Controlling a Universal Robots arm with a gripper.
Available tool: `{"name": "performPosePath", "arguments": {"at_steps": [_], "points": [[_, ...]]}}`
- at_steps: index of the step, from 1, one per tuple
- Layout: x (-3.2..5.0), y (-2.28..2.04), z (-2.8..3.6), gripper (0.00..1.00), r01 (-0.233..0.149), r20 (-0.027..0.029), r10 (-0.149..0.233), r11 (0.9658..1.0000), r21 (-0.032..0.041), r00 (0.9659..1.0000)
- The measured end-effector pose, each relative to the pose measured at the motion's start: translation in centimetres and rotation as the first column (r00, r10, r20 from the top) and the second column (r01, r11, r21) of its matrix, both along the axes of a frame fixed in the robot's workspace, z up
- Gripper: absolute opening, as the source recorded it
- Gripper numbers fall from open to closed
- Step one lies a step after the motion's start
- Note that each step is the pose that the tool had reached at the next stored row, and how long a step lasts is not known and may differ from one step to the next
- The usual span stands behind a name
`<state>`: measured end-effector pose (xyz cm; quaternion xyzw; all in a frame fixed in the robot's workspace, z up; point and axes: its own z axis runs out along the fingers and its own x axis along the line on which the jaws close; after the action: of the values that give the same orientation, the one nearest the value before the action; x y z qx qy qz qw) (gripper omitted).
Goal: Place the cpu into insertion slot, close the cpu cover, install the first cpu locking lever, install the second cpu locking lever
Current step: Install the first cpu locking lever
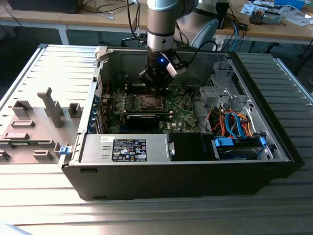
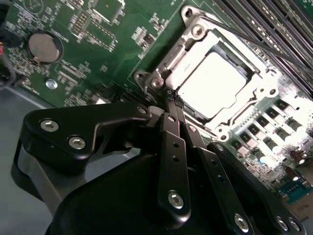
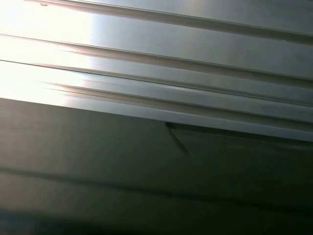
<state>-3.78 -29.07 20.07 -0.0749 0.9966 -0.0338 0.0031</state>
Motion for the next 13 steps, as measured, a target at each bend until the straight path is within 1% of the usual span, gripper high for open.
{"name": "performPosePath", "arguments": {"at_steps": [2, 5, 8, 9, 11, 13], "points": [[0.27, 0.01, -0.07, 0.11, 0.0, -0.0007, 0.0, 1.0, 0.0001, 1.0], [0.33, 0.02, -0.09, 0.11, 0.0, -0.0006, 0.0, 1.0, 0.0001, 1.0], [0.31, 0.12, 0.19, 0.11, 0.0, -0.001, 0.0, 1.0, -0.0002, 1.0], [0.37, 0.25, 0.45, 0.11, -0.001, 0.001, 0.001, 1.0, 0.002, 1.0], [0.34, 0.29, 1.09, 0.11, 0.0, 0.0001, 0.0, 1.0, 0.0011, 1.0], [0.34, 0.3, 1.67, 0.11, 0.0, 0.0005, 0.0, 1.0, 0.0011, 1.0]]}}
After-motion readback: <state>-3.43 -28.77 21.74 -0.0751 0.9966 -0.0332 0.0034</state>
